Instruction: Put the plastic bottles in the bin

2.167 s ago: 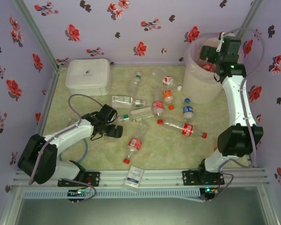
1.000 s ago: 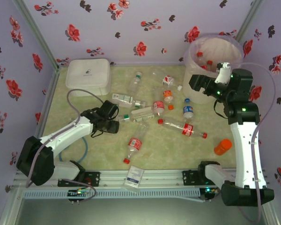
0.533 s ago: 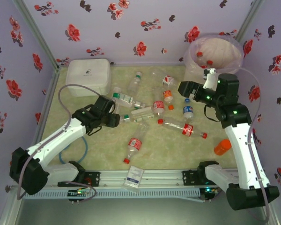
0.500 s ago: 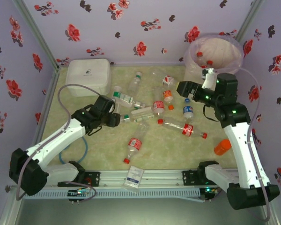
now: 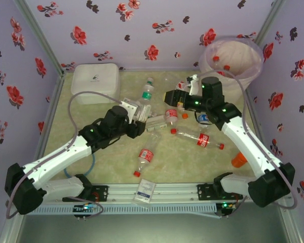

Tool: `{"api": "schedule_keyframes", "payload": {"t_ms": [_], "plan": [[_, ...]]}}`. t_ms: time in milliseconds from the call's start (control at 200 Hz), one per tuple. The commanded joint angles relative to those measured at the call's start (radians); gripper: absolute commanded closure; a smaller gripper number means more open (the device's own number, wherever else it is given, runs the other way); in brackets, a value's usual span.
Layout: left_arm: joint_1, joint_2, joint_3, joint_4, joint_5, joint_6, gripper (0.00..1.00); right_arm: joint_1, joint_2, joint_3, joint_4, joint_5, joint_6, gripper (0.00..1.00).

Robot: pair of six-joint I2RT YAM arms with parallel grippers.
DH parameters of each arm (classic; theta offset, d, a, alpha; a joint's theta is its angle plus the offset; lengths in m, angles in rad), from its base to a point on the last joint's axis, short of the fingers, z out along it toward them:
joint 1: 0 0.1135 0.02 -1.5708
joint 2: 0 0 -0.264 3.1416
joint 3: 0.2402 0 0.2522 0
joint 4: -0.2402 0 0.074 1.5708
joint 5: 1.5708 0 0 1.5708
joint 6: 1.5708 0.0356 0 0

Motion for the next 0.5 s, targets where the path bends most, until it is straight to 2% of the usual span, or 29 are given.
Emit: {"api": "schedule_keyframes", "payload": {"t_ms": [0, 210, 310, 495], "plan": [[-0.042, 0.022, 0.013, 0.09, 0.05, 0.077, 1.0, 0.02, 0.029, -0.006, 0.122, -0.032, 0.042, 0.01], [-0.086, 0.049, 0.034, 0.117, 0.078, 0.115, 1.0, 0.02, 0.089, 0.01, 0.154, -0.031, 0.05, 0.04], [-0.093, 0.059, 0.038, 0.118, 0.078, 0.121, 1.0, 0.02, 0.093, 0.001, 0.16, -0.03, 0.06, 0.13], [-0.1, 0.072, 0.042, 0.122, 0.08, 0.132, 1.0, 0.02, 0.077, -0.01, 0.136, 0.002, 0.041, 0.39]]}}
